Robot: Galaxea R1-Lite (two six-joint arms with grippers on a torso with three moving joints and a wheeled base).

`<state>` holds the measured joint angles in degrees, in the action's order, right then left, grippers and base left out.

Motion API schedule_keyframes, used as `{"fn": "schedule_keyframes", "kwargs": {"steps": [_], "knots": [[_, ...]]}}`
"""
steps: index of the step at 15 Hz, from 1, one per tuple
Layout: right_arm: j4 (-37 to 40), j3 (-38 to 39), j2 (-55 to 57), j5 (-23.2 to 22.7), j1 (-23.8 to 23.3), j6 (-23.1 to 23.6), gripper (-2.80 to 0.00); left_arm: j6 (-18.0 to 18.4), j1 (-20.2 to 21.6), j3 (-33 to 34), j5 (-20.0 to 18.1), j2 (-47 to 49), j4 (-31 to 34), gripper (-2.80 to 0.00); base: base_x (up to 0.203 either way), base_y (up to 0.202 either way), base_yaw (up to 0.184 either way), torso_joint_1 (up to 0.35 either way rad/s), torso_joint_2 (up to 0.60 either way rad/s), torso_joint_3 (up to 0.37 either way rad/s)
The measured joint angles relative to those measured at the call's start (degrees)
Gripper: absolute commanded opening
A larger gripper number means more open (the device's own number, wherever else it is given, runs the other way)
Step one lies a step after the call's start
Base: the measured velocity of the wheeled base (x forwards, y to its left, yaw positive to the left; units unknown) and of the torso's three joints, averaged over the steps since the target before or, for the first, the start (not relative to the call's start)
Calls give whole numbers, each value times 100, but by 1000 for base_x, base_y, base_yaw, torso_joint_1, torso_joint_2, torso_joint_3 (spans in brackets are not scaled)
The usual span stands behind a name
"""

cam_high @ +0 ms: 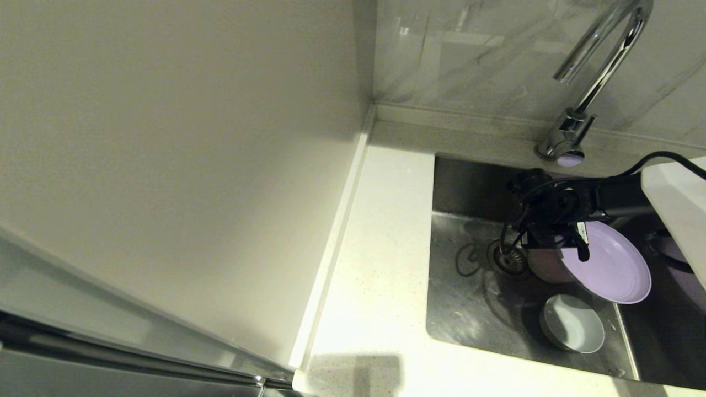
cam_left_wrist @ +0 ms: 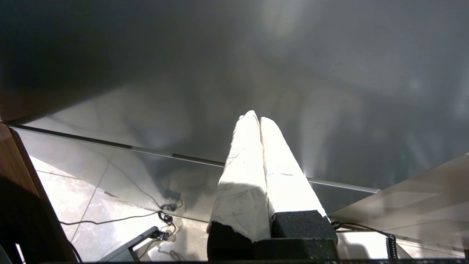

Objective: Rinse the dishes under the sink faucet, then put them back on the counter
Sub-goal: Put a plate into the sink

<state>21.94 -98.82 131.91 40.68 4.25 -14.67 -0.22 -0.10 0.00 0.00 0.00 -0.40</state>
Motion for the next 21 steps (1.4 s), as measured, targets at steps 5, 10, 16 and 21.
{"fn": "schedule_keyframes", "kwargs": {"steps": [5, 10, 16, 21], "knots": [[11, -299, 330, 20, -109, 0, -280, -2, 0, 0, 0, 0, 0, -280, 0, 0, 0, 0, 0, 0], [11, -344, 409, 58, -160, 4, 0, -2, 0, 0, 0, 0, 2, -280, 0, 0, 0, 0, 0, 0], [19, -372, 398, 132, -186, 0, 0, -2, 0, 0, 0, 0, 2, -280, 0, 0, 0, 0, 0, 0], [32, -321, 150, 133, -195, -21, 0, -2, 0, 0, 0, 0, 2, -280, 0, 0, 0, 0, 0, 0]]}}
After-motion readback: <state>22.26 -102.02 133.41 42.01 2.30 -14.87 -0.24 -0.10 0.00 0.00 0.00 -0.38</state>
